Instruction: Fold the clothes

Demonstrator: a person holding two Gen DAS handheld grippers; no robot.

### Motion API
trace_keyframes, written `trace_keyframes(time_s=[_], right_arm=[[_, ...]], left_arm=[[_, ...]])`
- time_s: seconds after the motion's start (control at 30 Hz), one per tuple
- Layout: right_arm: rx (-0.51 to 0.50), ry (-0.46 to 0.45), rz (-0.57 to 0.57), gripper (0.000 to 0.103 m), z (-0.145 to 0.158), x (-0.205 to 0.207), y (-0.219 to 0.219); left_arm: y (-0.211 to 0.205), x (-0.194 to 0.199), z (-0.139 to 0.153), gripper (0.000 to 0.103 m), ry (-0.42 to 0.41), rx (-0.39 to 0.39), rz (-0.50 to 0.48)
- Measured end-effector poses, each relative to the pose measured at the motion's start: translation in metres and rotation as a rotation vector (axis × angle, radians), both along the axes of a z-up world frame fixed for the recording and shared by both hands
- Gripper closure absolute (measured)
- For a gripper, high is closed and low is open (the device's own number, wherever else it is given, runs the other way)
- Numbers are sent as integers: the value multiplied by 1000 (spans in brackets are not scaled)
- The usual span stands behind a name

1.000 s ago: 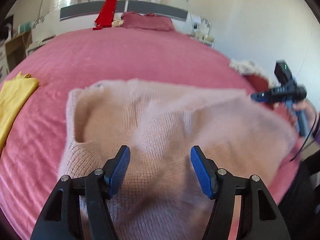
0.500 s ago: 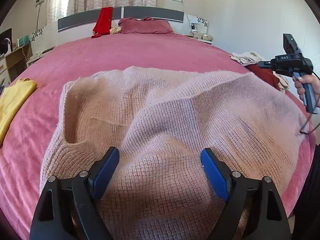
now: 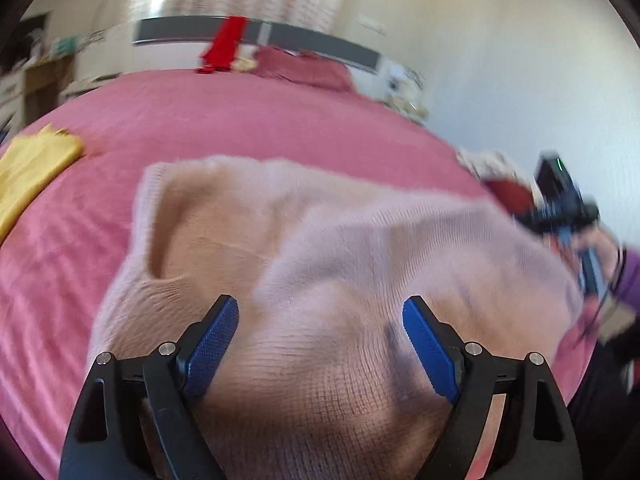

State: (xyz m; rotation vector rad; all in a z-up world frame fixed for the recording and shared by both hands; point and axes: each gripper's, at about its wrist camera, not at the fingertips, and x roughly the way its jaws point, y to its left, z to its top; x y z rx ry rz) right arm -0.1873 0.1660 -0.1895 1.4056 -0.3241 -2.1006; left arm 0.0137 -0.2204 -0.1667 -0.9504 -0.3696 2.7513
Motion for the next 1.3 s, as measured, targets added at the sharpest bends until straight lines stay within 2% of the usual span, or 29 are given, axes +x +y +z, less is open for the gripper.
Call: trace_keyframes(time_s=[0.07,0.13,0.23,0.27,0.33,0.4,0.43,0.5,0.6,0.67,0.73,0.8,0.87,0.9,0.97,1.0,1.1,1.17,1.2,1.23,1.3], right_arm=[[6,89,-7,101,20,12,-1],[30,184,-48,101,42,16,5],[126,311,-157,101,61,7,12],[178,315,-182,101,57,1,11],[252,265,-196,101,37,-11,10],[306,205,-211,96,20,-19,9],[296,189,-249,90,21,-16,15],[261,201,-356,83,34,-1,26],[148,335,-362,78,70,38,9],[22,346,-186,76,74,56,-26],[-109,306,42,76,68,73,-71],[-239,146,204,76,42,76,-110],[-301,-8,312,76,10,68,-144],[-303,-50,321,76,-4,60,-154],[-320,-122,262,87,-29,32,-155],[-376,-145,185,90,-37,18,-143],[-575,-203,-85,88,-56,-21,-99],[-576,-225,-189,94,-65,-32,-79],[-569,-215,-202,95,-63,-32,-74],[-563,-200,-206,94,-59,-30,-70],[-579,-161,-235,81,-46,-24,-61]], left_arm=[[-10,8,8,17,37,-6,66],[-17,8,11,17,49,-53,116],[-27,-9,4,17,-9,-110,150],[-28,-15,2,17,-34,-114,153],[-33,-24,1,17,-65,-113,170],[-38,-27,5,17,-83,-95,187],[-41,-25,11,17,-76,-70,191],[-44,-20,25,17,-44,-4,196],[-40,-19,38,17,-10,58,172],[-21,-35,37,17,-16,53,83],[2,-56,29,17,-54,-6,-18],[21,-74,18,17,-90,-92,-97],[31,-97,8,17,-124,-189,-146],[26,-107,7,17,-126,-197,-159],[13,-123,8,17,-118,-194,-175],[3,-130,8,16,-119,-183,-172],[-27,-143,6,15,-142,-83,-165],[-41,-139,8,15,-127,-91,-133],[-50,-137,12,15,-124,-100,-102],[-61,-133,16,15,-120,-107,-63],[-81,-123,26,15,-101,-95,53]])
